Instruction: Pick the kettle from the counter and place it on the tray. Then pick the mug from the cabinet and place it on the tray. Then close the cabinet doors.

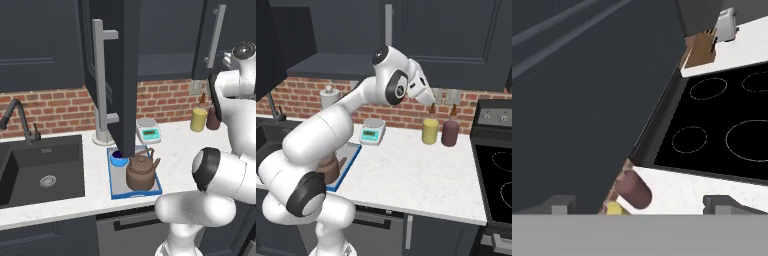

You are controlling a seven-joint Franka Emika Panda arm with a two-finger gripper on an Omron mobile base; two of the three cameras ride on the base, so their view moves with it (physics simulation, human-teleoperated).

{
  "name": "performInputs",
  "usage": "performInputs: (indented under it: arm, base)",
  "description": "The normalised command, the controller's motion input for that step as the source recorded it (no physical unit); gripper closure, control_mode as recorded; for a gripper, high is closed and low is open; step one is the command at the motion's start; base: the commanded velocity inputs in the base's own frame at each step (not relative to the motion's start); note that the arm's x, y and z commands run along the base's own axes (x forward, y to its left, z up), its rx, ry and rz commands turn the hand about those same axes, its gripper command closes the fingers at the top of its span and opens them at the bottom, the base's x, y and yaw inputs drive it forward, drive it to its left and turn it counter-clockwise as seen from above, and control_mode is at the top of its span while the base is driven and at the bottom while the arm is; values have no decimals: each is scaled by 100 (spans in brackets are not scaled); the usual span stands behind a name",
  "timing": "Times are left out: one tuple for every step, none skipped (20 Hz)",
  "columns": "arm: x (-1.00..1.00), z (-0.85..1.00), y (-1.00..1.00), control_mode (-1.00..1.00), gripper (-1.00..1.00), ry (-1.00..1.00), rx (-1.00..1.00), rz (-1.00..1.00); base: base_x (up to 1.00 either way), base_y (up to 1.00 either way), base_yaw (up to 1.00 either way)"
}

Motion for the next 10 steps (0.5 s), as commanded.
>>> performInputs:
  arm:
    - [90, 0, 0, -100, -100, 1, 0, -11]
    - [91, 0, 0, -100, -100, 1, 0, -10]
    - [93, 0, 0, -100, -100, 1, 0, -6]
    - [92, 0, 0, -100, -100, 0, 0, -4]
    - [92, 0, 0, -100, -100, 0, 0, -4]
    - [91, 0, 0, -100, -100, 0, 0, -3]
    - [86, 0, -2, -100, -100, 0, 0, -2]
    - [72, 0, -4, -100, -100, 0, 0, -1]
    - [42, 0, -2, -100, -100, 0, 0, -1]
    - [0, 0, 0, -100, -100, 0, 0, 0]
  base:
    - [0, 0, 0]
    - [0, 0, 0]
    - [0, 0, 0]
    - [0, 0, 0]
    - [0, 0, 0]
    - [0, 0, 0]
    - [0, 0, 0]
    - [0, 0, 0]
    - [0, 0, 0]
    - [0, 0, 0]
